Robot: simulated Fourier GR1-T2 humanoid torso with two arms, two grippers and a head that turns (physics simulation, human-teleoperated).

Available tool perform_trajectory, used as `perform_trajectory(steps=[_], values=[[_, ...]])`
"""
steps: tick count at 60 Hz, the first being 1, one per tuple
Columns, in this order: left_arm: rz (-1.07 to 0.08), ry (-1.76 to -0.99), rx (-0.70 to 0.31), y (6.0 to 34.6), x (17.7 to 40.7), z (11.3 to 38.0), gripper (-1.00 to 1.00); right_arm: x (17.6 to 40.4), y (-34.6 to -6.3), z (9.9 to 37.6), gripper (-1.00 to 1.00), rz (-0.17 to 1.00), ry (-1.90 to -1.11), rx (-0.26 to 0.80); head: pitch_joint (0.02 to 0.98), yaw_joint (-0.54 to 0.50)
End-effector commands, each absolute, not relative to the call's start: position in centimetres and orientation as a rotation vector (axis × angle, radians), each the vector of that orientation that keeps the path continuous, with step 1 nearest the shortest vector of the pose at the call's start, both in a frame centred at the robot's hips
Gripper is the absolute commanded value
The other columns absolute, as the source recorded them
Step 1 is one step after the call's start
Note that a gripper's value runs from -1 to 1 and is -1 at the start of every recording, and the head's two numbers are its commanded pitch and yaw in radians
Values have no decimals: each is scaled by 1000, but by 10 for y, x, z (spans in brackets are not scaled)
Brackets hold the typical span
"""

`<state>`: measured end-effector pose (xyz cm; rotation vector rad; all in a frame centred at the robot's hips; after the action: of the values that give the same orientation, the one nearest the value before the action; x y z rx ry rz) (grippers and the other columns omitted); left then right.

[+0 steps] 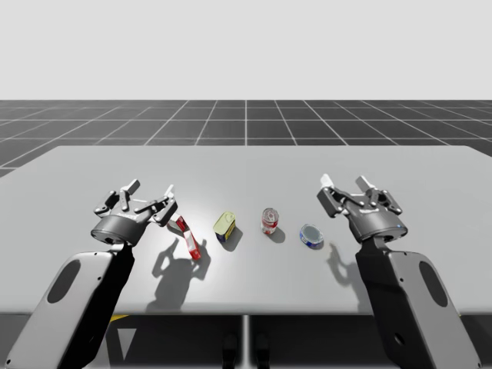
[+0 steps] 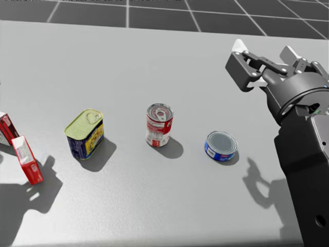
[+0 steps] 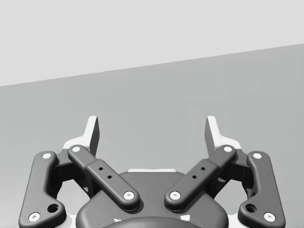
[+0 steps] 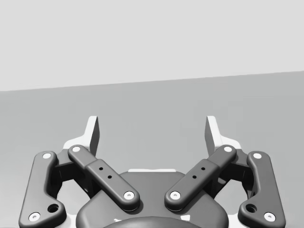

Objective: Pick up the tomato soup can and lift it.

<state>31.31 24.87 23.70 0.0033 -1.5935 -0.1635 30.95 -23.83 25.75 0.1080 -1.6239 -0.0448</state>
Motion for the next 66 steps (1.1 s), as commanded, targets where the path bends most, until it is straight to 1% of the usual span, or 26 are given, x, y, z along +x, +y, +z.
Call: perform_trajectory(steps=[1,3,5,7,10,16,19,23,28,33,38,47,56,66], values=[[-160,-1604,-18,248,312,240,-1000,297,-227,263,-1000,24,-1627,156,789,-146],[-160,-1605,-22,247,311,240,-1000,292,-224,263,-1000,49,-1610,179,789,-145],[-160,-1605,-26,247,311,240,-1000,287,-221,263,-1000,92,-1610,192,790,-143],[-160,-1606,-26,247,311,240,-1000,282,-219,263,-1000,106,-1589,230,791,-140],[-159,-1606,-28,247,311,240,-1000,273,-216,261,-1000,141,-1568,250,792,-135],[-160,-1606,-29,246,311,240,-1000,264,-212,257,-1000,171,-1542,284,790,-133],[-162,-1607,-31,246,310,241,-1000,257,-208,251,-1000,200,-1516,328,789,-134],[-161,-1615,-36,245,310,241,-1000,254,-202,244,-1000,238,-1503,390,791,-135],[-158,-1621,-42,245,309,242,-1000,254,-194,234,-1000,274,-1488,409,794,-133],[-158,-1624,-47,244,309,242,-1000,255,-187,225,-1000,293,-1466,406,795,-131],[-159,-1625,-51,244,308,242,-1000,258,-182,213,-1000,299,-1430,423,798,-130],[-161,-1628,-53,243,307,242,-1000,266,-172,191,-1000,310,-1393,416,802,-125],[-162,-1628,-54,243,307,242,-1000,272,-165,182,-1000,327,-1372,399,803,-128],[-162,-1628,-54,243,307,242,-1000,279,-154,172,-1000,345,-1328,375,802,-127]])
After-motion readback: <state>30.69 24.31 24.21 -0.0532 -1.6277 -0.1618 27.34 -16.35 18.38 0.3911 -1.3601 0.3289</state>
